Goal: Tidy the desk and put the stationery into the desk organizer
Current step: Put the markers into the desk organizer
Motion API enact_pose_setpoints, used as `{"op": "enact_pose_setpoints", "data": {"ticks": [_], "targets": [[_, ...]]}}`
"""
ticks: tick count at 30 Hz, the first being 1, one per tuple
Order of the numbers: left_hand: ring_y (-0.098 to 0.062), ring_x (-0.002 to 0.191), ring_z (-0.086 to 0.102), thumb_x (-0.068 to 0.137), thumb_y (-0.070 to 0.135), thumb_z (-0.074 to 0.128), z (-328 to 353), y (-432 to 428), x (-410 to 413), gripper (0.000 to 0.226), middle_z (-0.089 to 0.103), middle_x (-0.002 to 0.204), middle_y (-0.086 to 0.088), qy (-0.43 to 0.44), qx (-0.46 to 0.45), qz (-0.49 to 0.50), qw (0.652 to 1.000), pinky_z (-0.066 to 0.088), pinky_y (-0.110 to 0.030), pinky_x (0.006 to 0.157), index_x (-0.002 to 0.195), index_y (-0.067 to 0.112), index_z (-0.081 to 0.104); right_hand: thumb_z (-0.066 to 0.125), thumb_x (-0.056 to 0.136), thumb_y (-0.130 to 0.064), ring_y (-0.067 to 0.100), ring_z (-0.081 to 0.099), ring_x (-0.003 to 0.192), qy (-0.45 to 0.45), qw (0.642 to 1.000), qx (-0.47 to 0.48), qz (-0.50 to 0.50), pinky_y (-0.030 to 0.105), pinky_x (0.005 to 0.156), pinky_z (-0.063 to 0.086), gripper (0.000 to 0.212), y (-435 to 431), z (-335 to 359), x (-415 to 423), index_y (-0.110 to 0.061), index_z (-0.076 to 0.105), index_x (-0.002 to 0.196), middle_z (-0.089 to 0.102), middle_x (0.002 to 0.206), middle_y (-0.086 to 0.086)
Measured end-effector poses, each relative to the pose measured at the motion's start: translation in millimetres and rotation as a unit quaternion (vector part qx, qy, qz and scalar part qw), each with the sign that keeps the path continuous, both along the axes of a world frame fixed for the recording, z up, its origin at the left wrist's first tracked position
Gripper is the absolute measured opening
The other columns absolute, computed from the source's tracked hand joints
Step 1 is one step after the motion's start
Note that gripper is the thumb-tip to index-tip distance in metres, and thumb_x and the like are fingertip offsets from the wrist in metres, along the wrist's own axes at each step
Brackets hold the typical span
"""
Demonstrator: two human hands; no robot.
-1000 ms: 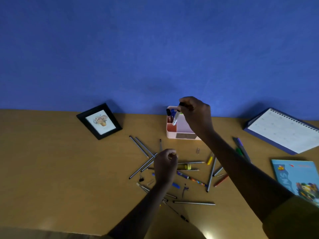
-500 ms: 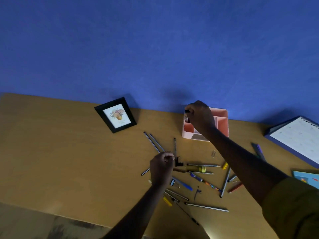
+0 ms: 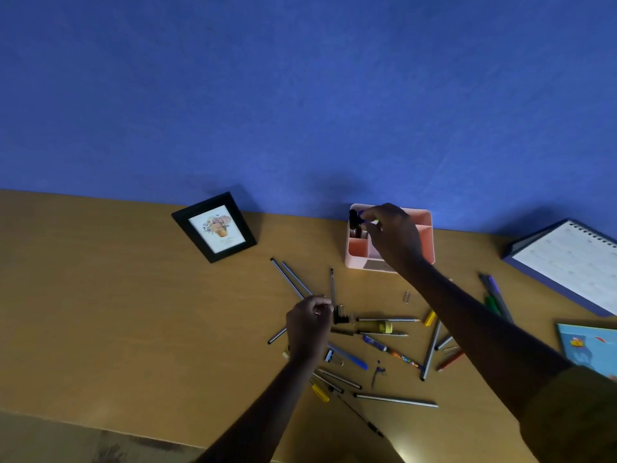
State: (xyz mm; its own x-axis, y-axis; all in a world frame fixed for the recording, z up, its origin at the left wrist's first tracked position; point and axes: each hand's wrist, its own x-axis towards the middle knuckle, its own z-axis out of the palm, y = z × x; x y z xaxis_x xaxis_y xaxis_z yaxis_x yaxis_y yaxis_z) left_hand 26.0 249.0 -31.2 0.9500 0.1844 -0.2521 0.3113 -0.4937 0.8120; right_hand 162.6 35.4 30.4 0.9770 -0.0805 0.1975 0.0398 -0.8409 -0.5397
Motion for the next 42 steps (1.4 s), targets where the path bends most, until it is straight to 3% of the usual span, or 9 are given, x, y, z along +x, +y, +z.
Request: {"op": "enact_pose_setpoints", "data": {"ticks": [8, 15, 21, 23, 27, 31, 34, 38, 42], "targets": [[0.000, 0.077, 0.074, 0.098, 0.021, 0.071, 2.8, -50.7, -7.3, 0.012, 0.079, 0.088, 0.011, -0.006, -0.056, -0.084, 0.995, 0.064, -0.027, 0.070, 0.104, 0.019, 0.081, 0.077, 0.097, -0.016, 0.015, 0.077, 0.097, 0.017, 0.996, 0.079, -0.042, 0.035, 0.086, 0.066, 0.009, -34.7, -16.1, -96.9, -0.013, 0.077, 0.105, 0.078, 0.110, -0.001], [-0.013, 0.075, 0.075, 0.108, 0.027, 0.056, 11.8, -111.8, -14.0, 0.020, 0.077, 0.081, 0.003, 0.051, -0.140, -0.144, 0.978, 0.064, -0.046, 0.071, 0.103, 0.026, 0.075, 0.076, 0.093, -0.005, 0.003, 0.070, 0.081, 0.079, 0.981, 0.096, -0.151, 0.031, 0.072, 0.061, 0.012, -100.8, -45.9, -178.6, -0.015, 0.080, 0.100, 0.078, 0.095, -0.006], [-0.017, 0.069, 0.073, 0.109, 0.030, 0.057, 19.6, -146.6, -29.0, 0.024, 0.075, 0.076, -0.002, 0.061, -0.132, -0.181, 0.973, 0.061, -0.038, 0.066, 0.097, 0.019, 0.075, 0.067, 0.101, -0.008, 0.001, 0.059, 0.067, 0.149, 0.952, 0.019, -0.266, 0.021, 0.051, 0.044, 0.012, -173.3, -59.1, -224.9, -0.015, 0.074, 0.094, 0.069, 0.087, 0.000], [-0.017, 0.066, 0.072, 0.109, 0.028, 0.058, 20.0, -154.7, -33.3, 0.025, 0.075, 0.076, -0.003, 0.068, -0.131, -0.185, 0.971, 0.058, -0.035, 0.064, 0.095, 0.017, 0.075, 0.066, 0.102, -0.009, 0.005, 0.059, 0.066, 0.185, 0.939, -0.002, -0.291, 0.025, 0.049, 0.047, 0.010, -192.7, -69.9, -229.7, -0.012, 0.075, 0.100, 0.069, 0.090, 0.003], [-0.015, 0.067, 0.073, 0.107, 0.029, 0.060, 21.1, -165.6, -43.3, 0.023, 0.076, 0.075, -0.002, 0.092, -0.122, -0.183, 0.971, 0.061, -0.040, 0.067, 0.094, 0.019, 0.076, 0.064, 0.103, -0.017, 0.019, 0.068, 0.073, 0.252, 0.928, -0.070, -0.267, 0.040, 0.058, 0.063, 0.010, -218.9, -94.0, -227.3, -0.011, 0.072, 0.105, 0.074, 0.094, 0.009], [-0.018, 0.069, 0.073, 0.105, 0.028, 0.062, 21.7, -171.5, -56.8, 0.021, 0.077, 0.077, -0.003, 0.112, -0.124, -0.183, 0.969, 0.061, -0.042, 0.069, 0.090, 0.023, 0.075, 0.062, 0.105, -0.028, 0.014, 0.063, 0.063, 0.287, 0.917, -0.136, -0.240, 0.028, 0.045, 0.050, 0.021, -221.7, -100.8, -210.4, -0.010, 0.071, 0.111, 0.066, 0.083, 0.003], [-0.014, 0.065, 0.071, 0.103, 0.027, 0.064, 23.0, -173.9, -64.4, 0.020, 0.076, 0.076, -0.002, 0.112, -0.124, -0.176, 0.970, 0.061, -0.042, 0.068, 0.089, 0.019, 0.076, 0.062, 0.106, -0.027, 0.012, 0.063, 0.065, 0.287, 0.919, -0.085, -0.255, 0.027, 0.046, 0.051, 0.018, -216.8, -97.6, -200.0, -0.011, 0.068, 0.113, 0.065, 0.085, 0.002], [-0.026, 0.073, 0.074, 0.102, 0.026, 0.065, 25.4, -177.4, -70.0, 0.020, 0.077, 0.077, -0.006, 0.118, -0.122, -0.164, 0.972, 0.063, -0.046, 0.071, 0.088, 0.017, 0.076, 0.065, 0.104, -0.024, 0.015, 0.065, 0.071, 0.287, 0.920, -0.055, -0.263, 0.034, 0.054, 0.060, 0.020, -217.3, -96.4, -197.3, -0.010, 0.066, 0.119, 0.068, 0.093, 0.006], [-0.022, 0.072, 0.075, 0.102, 0.026, 0.066, 25.1, -178.3, -71.6, 0.019, 0.077, 0.077, -0.003, 0.109, -0.121, -0.172, 0.972, 0.064, -0.045, 0.071, 0.086, 0.023, 0.075, 0.064, 0.103, -0.021, 0.015, 0.064, 0.071, 0.261, 0.929, -0.035, -0.258, 0.029, 0.050, 0.053, 0.016, -218.6, -87.4, -201.0, -0.010, 0.067, 0.114, 0.069, 0.095, 0.008]]}}
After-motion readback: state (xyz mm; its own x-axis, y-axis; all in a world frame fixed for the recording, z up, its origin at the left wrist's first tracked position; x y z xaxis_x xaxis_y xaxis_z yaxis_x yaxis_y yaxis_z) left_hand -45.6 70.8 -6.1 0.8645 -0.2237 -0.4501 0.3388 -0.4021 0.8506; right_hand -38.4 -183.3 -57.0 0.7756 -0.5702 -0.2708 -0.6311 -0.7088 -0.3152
